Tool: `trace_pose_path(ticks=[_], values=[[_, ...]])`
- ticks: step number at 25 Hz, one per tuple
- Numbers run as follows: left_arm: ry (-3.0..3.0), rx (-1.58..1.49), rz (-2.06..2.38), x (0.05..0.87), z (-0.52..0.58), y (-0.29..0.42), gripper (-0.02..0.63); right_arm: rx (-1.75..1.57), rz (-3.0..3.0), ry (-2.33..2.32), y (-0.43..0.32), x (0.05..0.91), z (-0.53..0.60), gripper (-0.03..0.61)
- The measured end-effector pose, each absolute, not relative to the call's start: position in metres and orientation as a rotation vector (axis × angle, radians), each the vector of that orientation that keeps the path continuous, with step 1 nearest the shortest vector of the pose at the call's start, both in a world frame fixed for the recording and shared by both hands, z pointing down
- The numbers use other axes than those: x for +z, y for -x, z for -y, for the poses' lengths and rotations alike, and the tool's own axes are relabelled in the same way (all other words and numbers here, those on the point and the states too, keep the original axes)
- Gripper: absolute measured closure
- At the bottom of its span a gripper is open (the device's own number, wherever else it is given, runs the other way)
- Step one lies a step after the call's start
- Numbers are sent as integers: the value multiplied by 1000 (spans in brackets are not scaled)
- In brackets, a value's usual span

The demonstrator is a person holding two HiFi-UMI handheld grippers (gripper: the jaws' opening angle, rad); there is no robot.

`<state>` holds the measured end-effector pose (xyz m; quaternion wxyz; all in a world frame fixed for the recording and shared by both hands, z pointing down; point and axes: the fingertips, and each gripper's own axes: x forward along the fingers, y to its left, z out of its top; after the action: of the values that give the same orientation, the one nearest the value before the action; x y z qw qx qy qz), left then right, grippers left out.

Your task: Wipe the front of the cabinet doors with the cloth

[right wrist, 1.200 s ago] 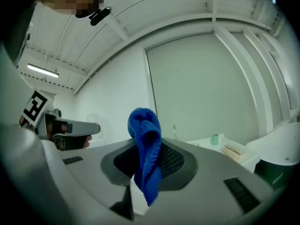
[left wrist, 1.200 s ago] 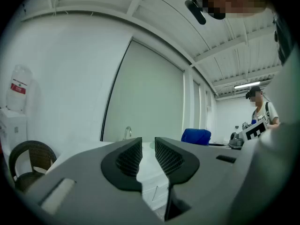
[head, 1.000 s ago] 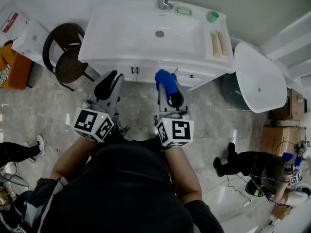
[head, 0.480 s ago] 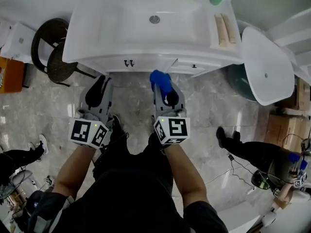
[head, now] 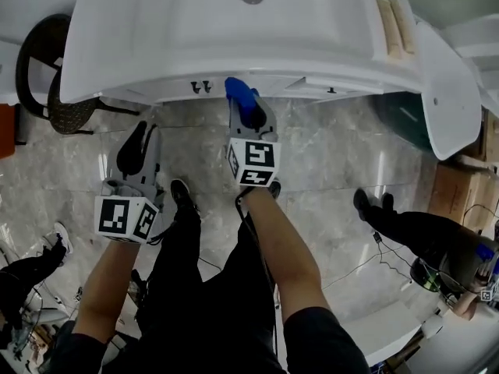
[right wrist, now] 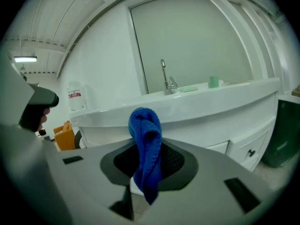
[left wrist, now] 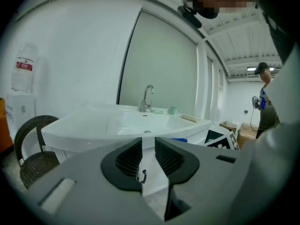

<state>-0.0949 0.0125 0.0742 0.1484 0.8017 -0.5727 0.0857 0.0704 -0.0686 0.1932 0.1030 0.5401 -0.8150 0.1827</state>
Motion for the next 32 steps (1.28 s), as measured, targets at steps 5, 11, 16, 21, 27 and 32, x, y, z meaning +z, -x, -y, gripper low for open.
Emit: trace_pose_path(ticks=[5,11,16,21,27,32], values=[[-2342,325,1566,116,-25,113,526,584,2450,-1492,5,246,84,499],[-2295,357,1542,166,-33,118,526,566,2494,-1395,33,286,93,499],[-2258,310,1522,193,-30,81,526,564,2455,-1458,-29,302,109,499],[-2273,296,1465,218,-20,16,526,554,2422,-1517,-106,315,115,499],[-2324,283,1383,237,-11,-69,526,558,2378,-1659,-202,314,124,499],[-2316,248,1388,234,-8,-91,526,600,2342,-1737,-234,314,126,499]])
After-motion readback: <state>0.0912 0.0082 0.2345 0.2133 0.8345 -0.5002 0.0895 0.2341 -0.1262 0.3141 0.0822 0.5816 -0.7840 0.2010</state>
